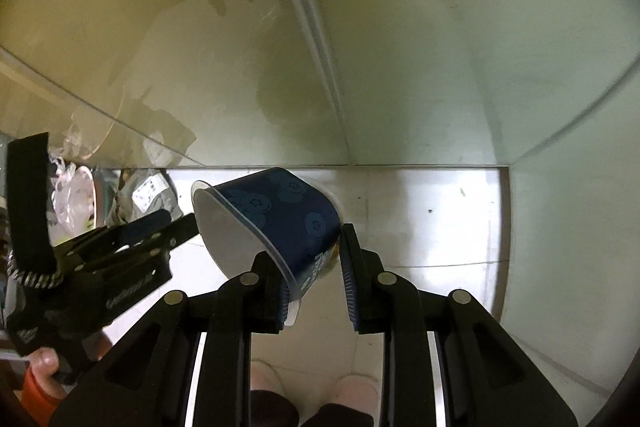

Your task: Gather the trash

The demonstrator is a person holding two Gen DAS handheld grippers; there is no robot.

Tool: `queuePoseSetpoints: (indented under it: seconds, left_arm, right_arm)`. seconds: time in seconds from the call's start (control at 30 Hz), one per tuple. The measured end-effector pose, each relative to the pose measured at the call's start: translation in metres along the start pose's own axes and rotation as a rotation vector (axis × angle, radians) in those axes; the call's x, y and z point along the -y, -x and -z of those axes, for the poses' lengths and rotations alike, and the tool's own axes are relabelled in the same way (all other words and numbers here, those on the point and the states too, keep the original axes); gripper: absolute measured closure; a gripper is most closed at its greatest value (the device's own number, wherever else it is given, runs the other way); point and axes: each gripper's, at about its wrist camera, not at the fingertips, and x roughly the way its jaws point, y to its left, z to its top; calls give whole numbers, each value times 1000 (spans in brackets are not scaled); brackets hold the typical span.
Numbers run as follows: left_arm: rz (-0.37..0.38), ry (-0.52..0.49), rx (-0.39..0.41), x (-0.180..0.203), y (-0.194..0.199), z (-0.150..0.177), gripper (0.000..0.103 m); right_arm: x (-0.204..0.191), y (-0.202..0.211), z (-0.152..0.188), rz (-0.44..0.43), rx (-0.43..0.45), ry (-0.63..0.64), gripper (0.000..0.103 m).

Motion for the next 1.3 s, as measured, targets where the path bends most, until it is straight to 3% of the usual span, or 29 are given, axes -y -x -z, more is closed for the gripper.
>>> queuePoseSetpoints:
  seconds: [0.07, 0.13, 0.23, 0.53, 0.67, 0.93, 1.13, 1.3]
  left_arm:
    - [-5, 12, 1, -8, 5, 3, 62]
    - [-16, 25, 9, -15, 15, 7, 62]
    - [-27, 39, 23, -22, 32, 9, 62]
    - [-35, -7, 124, 1, 132, 1, 62]
    - [-29, -40, 197, 27, 211, -8, 62]
    - [-23, -51, 380, 76, 411, -2, 53]
    - [-11, -77, 585, 97, 548, 32, 38]
    - [-17, -127, 731, 101, 637, 69, 36]
  right_arm:
    - [-6, -10, -4, -34, -28, 7, 81]
    - [-12, -20, -7, -72, -74, 6, 68]
    - [-17, -20, -8, -97, -93, 13, 62]
    - [-24, 43, -18, -83, -41, 70, 61]
    - [-33, 115, -29, -75, 25, 73, 61]
    - [-50, 322, -36, -77, 258, 125, 61]
    - [-74, 474, -7, -85, 494, 178, 61]
    - [-101, 550, 33, -94, 663, 208, 61]
